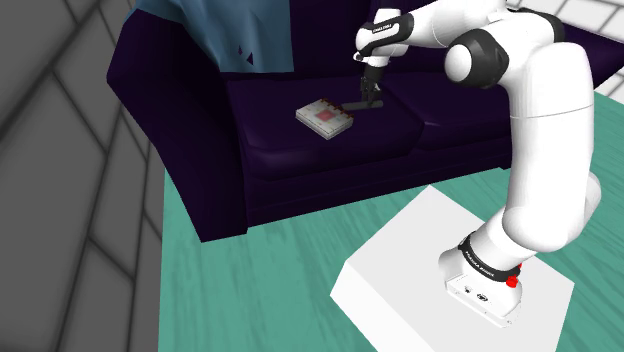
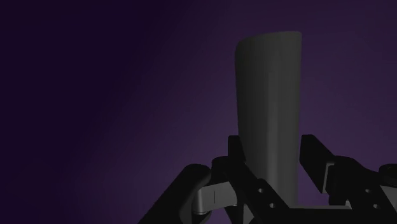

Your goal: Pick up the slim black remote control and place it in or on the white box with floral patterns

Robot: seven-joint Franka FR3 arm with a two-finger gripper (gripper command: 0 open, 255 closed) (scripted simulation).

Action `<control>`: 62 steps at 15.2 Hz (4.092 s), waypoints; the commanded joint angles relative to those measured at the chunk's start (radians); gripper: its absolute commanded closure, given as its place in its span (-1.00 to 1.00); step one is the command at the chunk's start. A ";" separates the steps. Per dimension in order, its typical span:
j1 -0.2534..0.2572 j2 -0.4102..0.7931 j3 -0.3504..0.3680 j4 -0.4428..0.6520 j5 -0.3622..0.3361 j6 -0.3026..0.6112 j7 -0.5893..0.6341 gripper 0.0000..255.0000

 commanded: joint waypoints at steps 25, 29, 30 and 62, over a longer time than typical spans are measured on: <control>-0.010 -0.075 -0.021 0.190 -0.033 -0.262 0.025 1.00; 0.056 -0.133 -0.015 0.101 -0.050 -0.227 0.081 1.00; 0.076 -0.150 -0.013 0.074 -0.055 -0.216 0.100 1.00; 0.292 -0.225 0.054 -0.204 -0.078 0.000 0.338 -1.00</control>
